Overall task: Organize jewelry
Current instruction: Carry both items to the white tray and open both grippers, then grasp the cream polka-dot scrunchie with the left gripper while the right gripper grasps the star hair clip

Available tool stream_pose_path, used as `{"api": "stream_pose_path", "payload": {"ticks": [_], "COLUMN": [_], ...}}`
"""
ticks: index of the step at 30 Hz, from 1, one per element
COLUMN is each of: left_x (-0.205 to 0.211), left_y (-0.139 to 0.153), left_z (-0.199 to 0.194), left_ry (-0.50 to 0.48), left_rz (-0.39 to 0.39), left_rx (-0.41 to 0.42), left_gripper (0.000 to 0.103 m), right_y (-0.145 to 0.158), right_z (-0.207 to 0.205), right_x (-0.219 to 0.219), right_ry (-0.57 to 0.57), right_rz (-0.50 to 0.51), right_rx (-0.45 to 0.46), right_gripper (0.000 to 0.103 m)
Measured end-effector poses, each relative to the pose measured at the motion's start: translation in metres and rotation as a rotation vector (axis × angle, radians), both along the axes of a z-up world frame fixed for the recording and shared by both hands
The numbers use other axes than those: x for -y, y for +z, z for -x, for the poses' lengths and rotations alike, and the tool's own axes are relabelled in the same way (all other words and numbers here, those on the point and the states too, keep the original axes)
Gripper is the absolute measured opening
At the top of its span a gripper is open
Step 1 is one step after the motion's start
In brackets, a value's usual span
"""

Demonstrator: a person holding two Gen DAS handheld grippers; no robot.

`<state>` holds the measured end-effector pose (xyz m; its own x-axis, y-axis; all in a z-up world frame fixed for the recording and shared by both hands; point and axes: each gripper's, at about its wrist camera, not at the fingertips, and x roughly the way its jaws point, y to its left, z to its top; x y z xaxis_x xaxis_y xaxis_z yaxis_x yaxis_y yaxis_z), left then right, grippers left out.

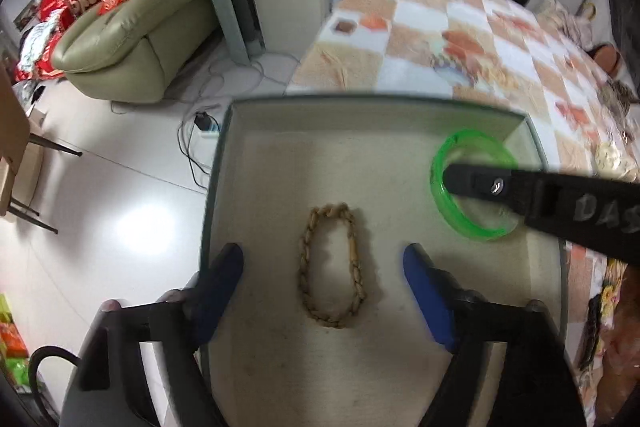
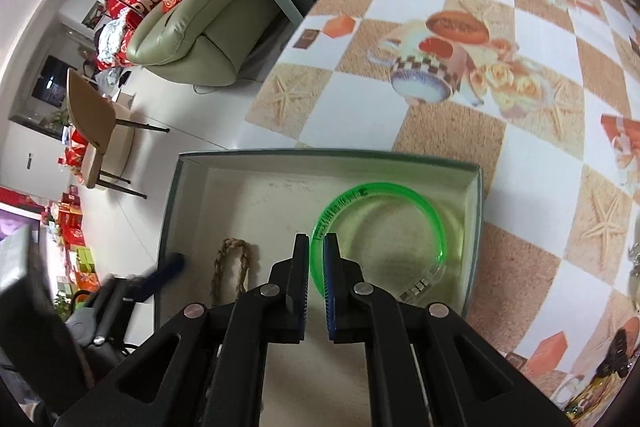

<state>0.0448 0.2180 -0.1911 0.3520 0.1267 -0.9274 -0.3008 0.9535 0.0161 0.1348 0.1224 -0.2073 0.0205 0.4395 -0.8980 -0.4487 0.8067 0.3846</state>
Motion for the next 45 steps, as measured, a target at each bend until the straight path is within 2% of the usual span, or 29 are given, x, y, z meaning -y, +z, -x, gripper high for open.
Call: {"api": "stream_pose_path", "payload": {"ticks": [7,9,11,13,15,19,22,26,29,37,45], "left_x": [0.0,0.001,0.003,0.006,0.01,0.022,0.035,0.059,0.08,0.133,0.173], "left_y": [0.003,0.005,0.007,0.008,0.01,0.018,0.025,0.035,0.043,0.056,0.063], "left_z": [-0.002,-0.001,0.0,0.002,0.003,0.006,0.007,0.004,0.003,-0.01,-0.042], "left_ry": [-0.018,-0.019,-0.027,-0.041,-0.053,-0.094,-0.142,-0.205,-0.254,-0.357,-0.388], "left_rz": [-0.011,-0.009,-0.006,-0.006,-0.018,-0.035,-0.045,-0.037,-0.029,0.0,0.04], "left_rx": [-0.024,-0.024,-0.023,-0.022,-0.03,-0.027,-0.028,-0.025,-0.019,0.0,0.021], "left_gripper": [0.086,0.086,0.086,0.087,0.103,0.103,0.103,0.103,0.103,0.103,0.103], "right_y": [0.007,0.018,0.027,0.036,0.045,0.058,0.061,0.069,0.071,0.058,0.044], "right_z": [-0.004,-0.003,-0.003,0.0,0.005,0.017,0.03,0.052,0.07,0.104,0.097], "right_x": [0.007,0.013,0.02,0.029,0.04,0.073,0.106,0.157,0.198,0.287,0.323], "right_ry": [-0.024,-0.038,-0.063,-0.086,-0.114,-0.191,-0.271,-0.377,-0.466,-0.665,-0.753], "right_rz": [-0.017,-0.036,-0.05,-0.067,-0.08,-0.1,-0.1,-0.075,-0.041,0.069,0.133], "right_rx": [0.003,0.01,0.023,0.026,0.029,0.031,0.025,0.033,0.028,-0.017,-0.03], "right_gripper": [0.009,0.017,0.03,0.032,0.035,0.044,0.055,0.072,0.079,0.08,0.079]}}
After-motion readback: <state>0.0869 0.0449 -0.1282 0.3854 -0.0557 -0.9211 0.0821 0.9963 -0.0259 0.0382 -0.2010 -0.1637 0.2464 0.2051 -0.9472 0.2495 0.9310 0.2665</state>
